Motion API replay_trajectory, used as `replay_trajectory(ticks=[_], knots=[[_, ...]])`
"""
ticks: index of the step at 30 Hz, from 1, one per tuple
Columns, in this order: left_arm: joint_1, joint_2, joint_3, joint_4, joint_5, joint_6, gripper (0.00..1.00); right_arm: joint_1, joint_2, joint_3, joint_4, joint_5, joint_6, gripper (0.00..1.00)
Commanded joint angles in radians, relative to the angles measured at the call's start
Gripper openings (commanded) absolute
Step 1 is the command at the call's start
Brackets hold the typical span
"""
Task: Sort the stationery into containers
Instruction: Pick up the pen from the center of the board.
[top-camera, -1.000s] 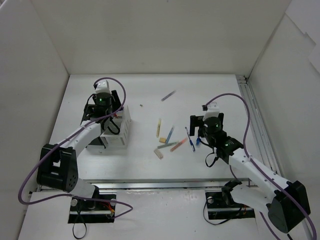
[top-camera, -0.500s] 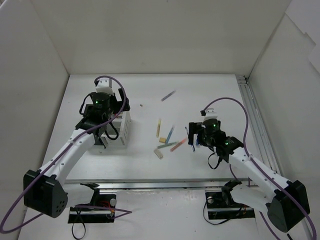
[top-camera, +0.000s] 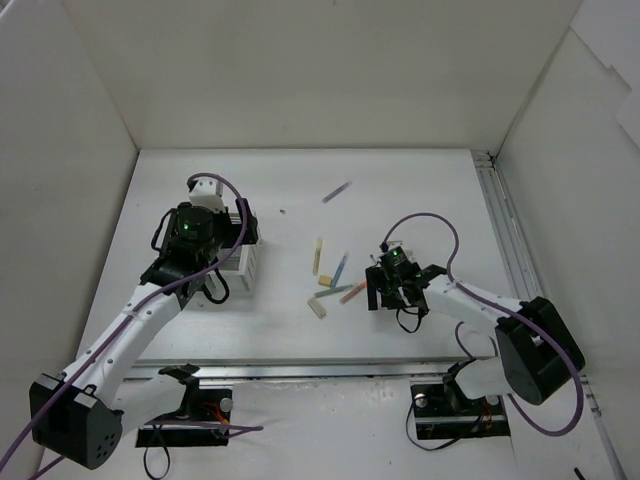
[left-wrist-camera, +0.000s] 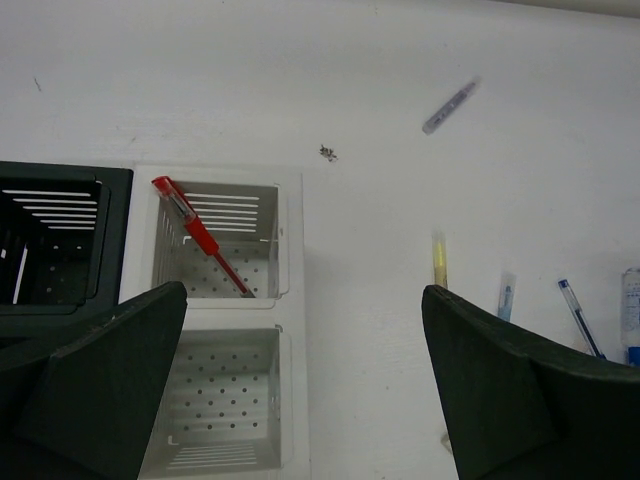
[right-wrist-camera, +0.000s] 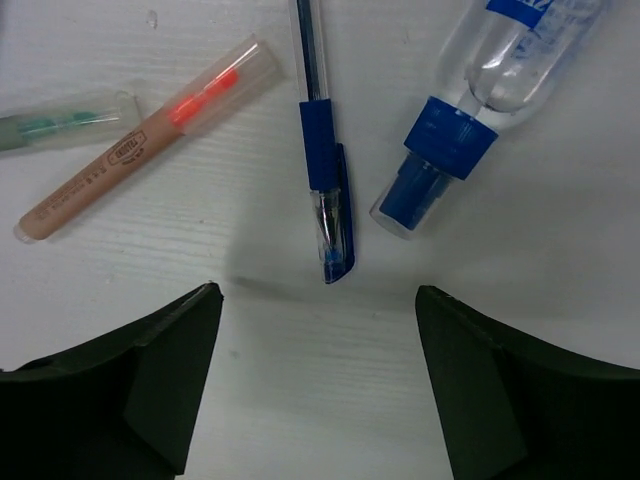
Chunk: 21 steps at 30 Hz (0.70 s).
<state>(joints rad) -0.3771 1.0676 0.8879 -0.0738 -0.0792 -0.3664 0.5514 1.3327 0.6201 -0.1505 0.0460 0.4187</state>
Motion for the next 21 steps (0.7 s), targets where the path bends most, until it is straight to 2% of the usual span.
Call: replay_trajectory(ticks=[1, 2, 4, 6, 7, 8, 10, 13, 16, 21], knots=[[-0.009, -0.046, 0.016, 0.032, -0.011, 0.024, 1.0, -0.002, 0.072, 0.078, 0.029, 0.026, 0.002, 0.72], [-0.009, -0.05, 0.011, 0.031, -0.014, 0.026, 1.0, -0.002, 0.089, 0.084, 0.032, 0.019, -0.001, 0.65], [-0.009, -0.061, 0.003, 0.035, -0.017, 0.03, 1.0, -0.007, 0.132, 0.101, 0.057, 0.008, -0.018, 0.62], [-0.009, -0.067, -0.003, 0.037, -0.019, 0.035, 1.0, -0.008, 0.175, 0.112, 0.075, 0.009, -0.027, 0.46], [-0.009, -0.067, -0.003, 0.037, -0.019, 0.038, 1.0, -0.016, 0.19, 0.125, 0.077, 0.005, -0.029, 0.42], [-0.009, -0.066, 0.0, 0.034, -0.022, 0.043, 1.0, -0.013, 0.204, 0.131, 0.077, -0.003, -0.034, 0.32], [-0.009, -0.064, 0.006, 0.026, -0.031, 0.046, 1.0, -0.024, 0.23, 0.141, 0.077, -0.024, -0.037, 0.2], [-0.009, -0.06, 0.022, 0.014, -0.03, 0.058, 1.0, -0.027, 0.22, 0.129, 0.072, -0.038, -0.037, 0.08], [-0.009, -0.058, 0.029, 0.014, -0.002, 0.079, 1.0, -0.031, 0.175, 0.112, 0.052, -0.064, -0.031, 0.0], [-0.019, -0.035, 0.051, 0.017, 0.114, 0.145, 1.0, -0.028, 0.08, 0.15, -0.046, -0.055, -0.07, 0.0]])
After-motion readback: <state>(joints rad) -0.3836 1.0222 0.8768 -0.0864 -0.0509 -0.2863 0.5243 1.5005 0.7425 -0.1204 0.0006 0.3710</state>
